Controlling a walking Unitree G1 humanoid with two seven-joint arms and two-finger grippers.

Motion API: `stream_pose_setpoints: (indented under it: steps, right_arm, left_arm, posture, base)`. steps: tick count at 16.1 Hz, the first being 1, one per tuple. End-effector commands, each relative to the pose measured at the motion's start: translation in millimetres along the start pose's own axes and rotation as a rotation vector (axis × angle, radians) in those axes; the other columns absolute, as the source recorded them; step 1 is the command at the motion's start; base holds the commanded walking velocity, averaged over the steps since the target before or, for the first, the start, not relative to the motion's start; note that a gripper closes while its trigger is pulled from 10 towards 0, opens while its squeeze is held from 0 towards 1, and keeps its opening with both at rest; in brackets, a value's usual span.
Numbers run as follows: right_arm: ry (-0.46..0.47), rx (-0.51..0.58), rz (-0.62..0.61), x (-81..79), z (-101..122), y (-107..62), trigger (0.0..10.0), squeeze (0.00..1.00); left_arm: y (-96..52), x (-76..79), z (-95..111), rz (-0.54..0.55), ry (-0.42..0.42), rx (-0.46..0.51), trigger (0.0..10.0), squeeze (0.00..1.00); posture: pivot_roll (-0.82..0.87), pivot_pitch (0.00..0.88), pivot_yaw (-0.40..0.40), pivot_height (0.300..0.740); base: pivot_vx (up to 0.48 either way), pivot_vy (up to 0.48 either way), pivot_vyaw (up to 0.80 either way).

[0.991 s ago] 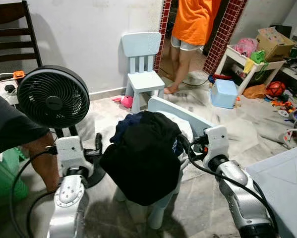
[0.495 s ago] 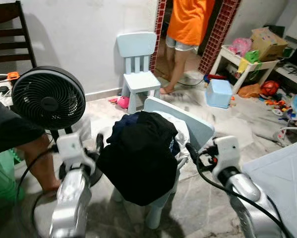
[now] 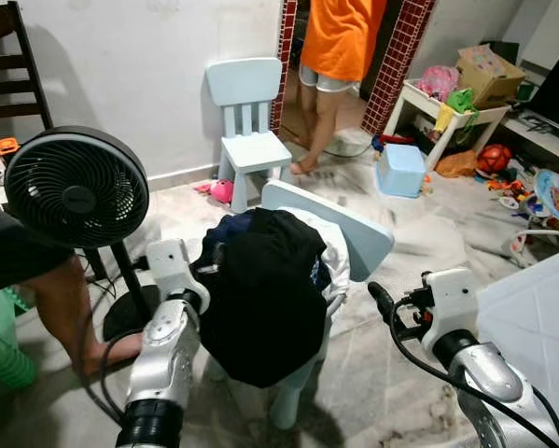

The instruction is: Hang hanger

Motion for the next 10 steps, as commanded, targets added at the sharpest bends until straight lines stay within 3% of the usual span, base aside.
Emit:
stream_pose_setpoints:
  steps: [1, 2, 5, 8, 10]
  right_arm:
    - [-0.036, 0.002, 0.004, 3.2, 6.8, -6.9, 10.0, 0.0]
    - [-0.038, 0.0, 0.003, 3.8, 7.2, -8.3, 10.0, 0.0]
    - [-0.042, -0.009, 0.002, 6.6, 9.2, -11.4, 10.0, 0.0]
    - [-0.065, -0.052, 0.043, 3.7, 4.1, -21.7, 10.0, 0.0]
    - [-0.077, -0.087, 0.069, 3.2, -1.3, -30.9, 10.0, 0.0]
  left_arm:
    - [11.1, 2.5, -6.7, 0.016, -0.073, -0.048, 10.0, 0.0]
    - [14.4, 2.4, -10.1, 0.025, -0.113, -0.07, 10.0, 0.0]
    - [23.3, 16.2, -21.7, -0.028, -0.128, -0.16, 10.0, 0.0]
    - [26.4, 27.8, -27.0, -0.084, -0.123, -0.189, 10.0, 0.0]
    - [26.8, 25.1, -33.5, -0.083, -0.13, -0.219, 4.0, 0.0]
  posture:
    - [-0.22, 0.014, -0.116, 0.74]
    - [-0.22, 0.014, -0.116, 0.74]
    - [-0.24, 0.024, -0.122, 0.74]
    - [-0.25, 0.04, -0.114, 0.74]
    - [-0.27, 0.055, -0.107, 0.74]
  base:
    - [0.0, 0.0, 0.0]
    - [0.0, 0.0, 0.0]
    - [0.0, 0.0, 0.0]
    - [0.0, 0.0, 0.0]
    - [0.0, 0.0, 0.0]
Point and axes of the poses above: a point about 5 cm out from each wrist's last joint towards the gripper, its own y axis pointing out of the wrist towards the gripper, its own z axis along the axis of the wrist's last joint, x = y × z, the point moved 2 cm from there along y, pointing out of the wrist towards the gripper, and after that the axes turned 2 degrees about y, right-handed, at the moved point
